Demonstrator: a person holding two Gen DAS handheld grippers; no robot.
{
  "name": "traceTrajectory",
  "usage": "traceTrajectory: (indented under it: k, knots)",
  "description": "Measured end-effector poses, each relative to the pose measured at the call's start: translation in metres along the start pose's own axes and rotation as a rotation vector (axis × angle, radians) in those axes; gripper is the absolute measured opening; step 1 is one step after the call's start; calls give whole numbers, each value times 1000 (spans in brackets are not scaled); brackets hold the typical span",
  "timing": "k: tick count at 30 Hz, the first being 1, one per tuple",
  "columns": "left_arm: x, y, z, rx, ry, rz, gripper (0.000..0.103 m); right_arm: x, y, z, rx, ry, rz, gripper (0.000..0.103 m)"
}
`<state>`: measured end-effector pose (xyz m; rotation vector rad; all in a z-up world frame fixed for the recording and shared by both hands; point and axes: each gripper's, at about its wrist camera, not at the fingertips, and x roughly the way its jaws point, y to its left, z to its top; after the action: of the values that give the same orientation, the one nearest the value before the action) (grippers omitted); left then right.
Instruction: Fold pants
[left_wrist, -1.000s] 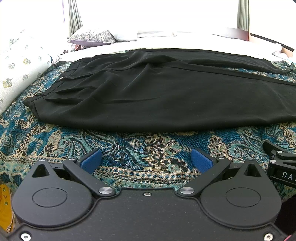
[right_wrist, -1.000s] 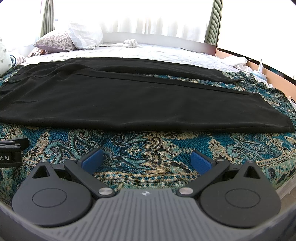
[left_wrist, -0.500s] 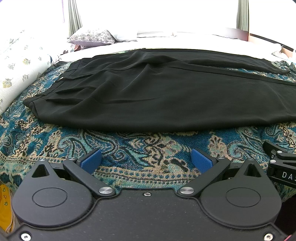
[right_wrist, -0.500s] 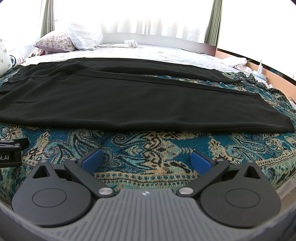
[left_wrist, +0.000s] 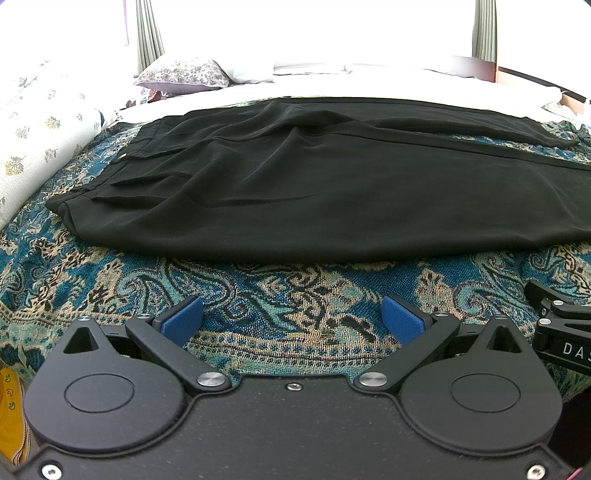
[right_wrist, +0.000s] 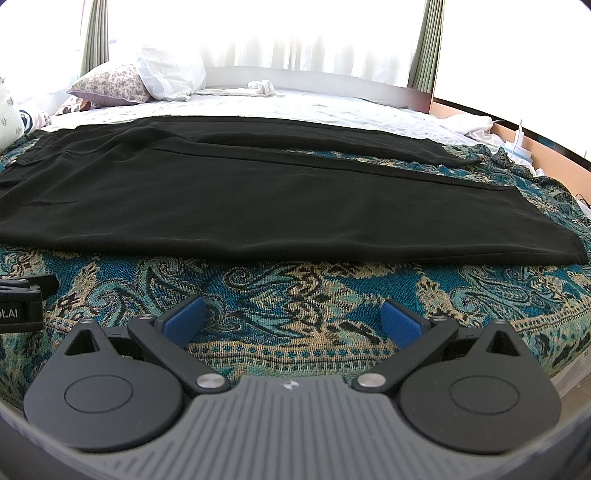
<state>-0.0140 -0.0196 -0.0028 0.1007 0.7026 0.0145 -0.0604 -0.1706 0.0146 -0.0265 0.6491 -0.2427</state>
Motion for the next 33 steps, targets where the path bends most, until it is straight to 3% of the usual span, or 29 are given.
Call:
traceTrajectory:
  k: [16, 18, 25, 30, 33]
  knots:
    - [7, 13, 9, -17, -4, -57, 103, 7, -18, 1, -13, -45, 43, 103]
    - [6, 24, 16, -58, 3, -66, 103, 6, -27, 6, 15, -36, 68, 103]
    - [15, 105, 38, -226, -27, 38, 103, 11, -118, 14, 332, -59, 62, 103]
    - [27, 170, 51, -360, -62, 131, 102, 22, -196, 18, 503, -102, -64, 103]
    - [38, 199, 55, -421, -73, 150, 98, 28, -237, 18, 629, -119, -97, 100]
